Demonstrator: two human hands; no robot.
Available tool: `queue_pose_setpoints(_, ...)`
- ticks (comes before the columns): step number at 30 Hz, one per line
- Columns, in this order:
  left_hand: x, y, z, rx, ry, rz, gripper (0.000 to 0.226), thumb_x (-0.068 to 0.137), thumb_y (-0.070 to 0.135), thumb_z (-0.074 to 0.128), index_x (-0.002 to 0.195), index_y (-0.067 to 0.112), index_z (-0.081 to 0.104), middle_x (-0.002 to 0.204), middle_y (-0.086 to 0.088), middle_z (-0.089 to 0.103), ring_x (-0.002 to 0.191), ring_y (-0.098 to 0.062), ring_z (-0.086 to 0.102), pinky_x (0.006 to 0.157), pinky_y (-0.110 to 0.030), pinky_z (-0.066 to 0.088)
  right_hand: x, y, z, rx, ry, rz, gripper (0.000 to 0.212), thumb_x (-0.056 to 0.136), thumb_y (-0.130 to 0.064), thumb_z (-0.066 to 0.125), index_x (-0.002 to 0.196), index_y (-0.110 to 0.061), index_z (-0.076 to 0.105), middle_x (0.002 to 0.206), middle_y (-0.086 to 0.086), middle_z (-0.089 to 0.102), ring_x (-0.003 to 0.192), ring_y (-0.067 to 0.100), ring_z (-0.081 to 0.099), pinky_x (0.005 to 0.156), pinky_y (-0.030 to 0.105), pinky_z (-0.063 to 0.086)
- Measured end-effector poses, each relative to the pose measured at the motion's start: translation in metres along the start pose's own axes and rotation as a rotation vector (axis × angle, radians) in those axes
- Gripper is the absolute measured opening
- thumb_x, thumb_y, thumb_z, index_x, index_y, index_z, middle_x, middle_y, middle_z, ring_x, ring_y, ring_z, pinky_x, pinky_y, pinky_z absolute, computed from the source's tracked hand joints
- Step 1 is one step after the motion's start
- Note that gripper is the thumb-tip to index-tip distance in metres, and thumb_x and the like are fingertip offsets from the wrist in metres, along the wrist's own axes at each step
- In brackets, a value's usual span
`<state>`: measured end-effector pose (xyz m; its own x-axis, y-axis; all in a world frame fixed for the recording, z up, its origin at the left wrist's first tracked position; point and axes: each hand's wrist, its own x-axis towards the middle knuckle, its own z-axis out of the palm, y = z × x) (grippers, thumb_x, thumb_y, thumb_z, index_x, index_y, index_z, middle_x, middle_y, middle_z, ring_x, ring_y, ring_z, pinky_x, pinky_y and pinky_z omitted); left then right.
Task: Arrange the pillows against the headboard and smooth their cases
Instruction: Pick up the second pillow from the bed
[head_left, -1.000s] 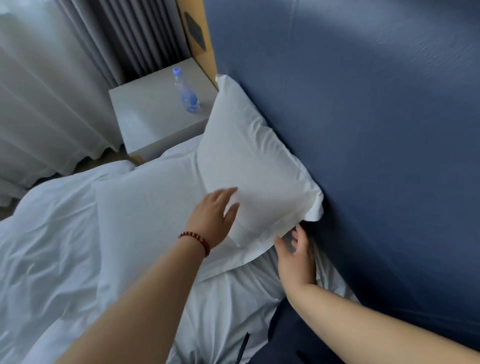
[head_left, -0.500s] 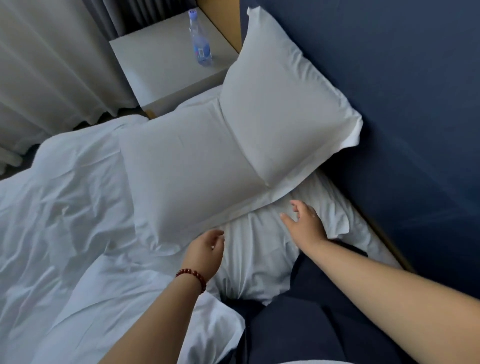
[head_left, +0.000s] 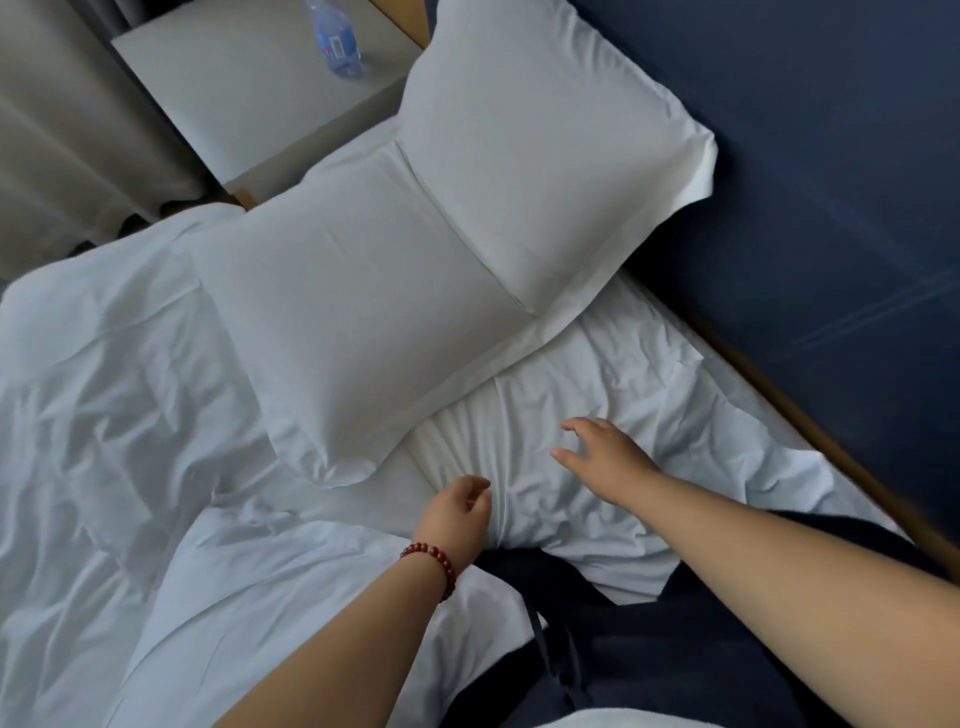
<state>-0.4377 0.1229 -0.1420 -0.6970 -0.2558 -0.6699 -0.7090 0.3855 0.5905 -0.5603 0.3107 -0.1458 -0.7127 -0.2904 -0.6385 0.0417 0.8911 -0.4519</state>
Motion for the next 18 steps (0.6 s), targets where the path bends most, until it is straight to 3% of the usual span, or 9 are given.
queue_pose_setpoints(4,-0.002,-0.001,0.008,0.020,-0.041,0.006,0.027,0.100,0.030,0.046,0.121,0.022,0.062,0.101,0.009,0.063,0.085,-0.004,0.060,0.076,-0.021,0.048,-0.008,0.019,0.006,-0.017,0.006,0.000,0.053,0.095,-0.049,0.053,0.143,-0.028,0.042,0.149,-0.003,0.037,0.125,0.018,0.048,0.094,0.033,0.048)
queue_pose_setpoints(9,-0.003,0.012,0.029,0.017,0.004,0.027,0.024,0.100,0.030,0.048,0.117,0.023,0.063,0.093,0.014,0.061,0.077,0.004,0.056,0.061,-0.008,0.040,-0.016,0.045,0.003,-0.004,0.004,-0.026,0.053,0.096,-0.049,0.052,0.143,-0.027,0.042,0.148,-0.001,0.039,0.126,0.019,0.047,0.097,0.033,0.046)
queue_pose_setpoints(13,-0.012,0.027,0.066,-0.031,0.052,0.017,0.026,0.098,0.030,0.049,0.117,0.023,0.065,0.108,0.008,0.066,0.096,-0.007,0.059,0.080,-0.019,0.040,-0.030,0.082,-0.005,-0.036,-0.025,-0.053,0.055,0.096,-0.049,0.052,0.144,-0.023,0.042,0.148,0.002,0.040,0.130,0.020,0.045,0.104,0.033,0.042)
queue_pose_setpoints(15,-0.022,0.035,0.090,-0.073,0.096,0.019,0.024,0.098,0.031,0.050,0.116,0.024,0.065,0.106,0.009,0.067,0.099,-0.009,0.061,0.079,-0.020,0.041,-0.042,0.112,-0.010,-0.048,-0.055,-0.045,0.056,0.096,-0.050,0.051,0.145,-0.024,0.041,0.149,0.002,0.039,0.130,0.021,0.045,0.104,0.033,0.040)
queue_pose_setpoints(18,-0.036,0.055,0.125,-0.096,0.192,0.060,0.024,0.098,0.031,0.050,0.115,0.024,0.065,0.101,0.008,0.066,0.084,-0.006,0.060,0.068,-0.017,0.043,-0.064,0.165,-0.016,-0.033,-0.096,-0.052,0.057,0.096,-0.051,0.050,0.146,-0.027,0.038,0.151,0.002,0.036,0.131,0.020,0.043,0.103,0.027,0.038)
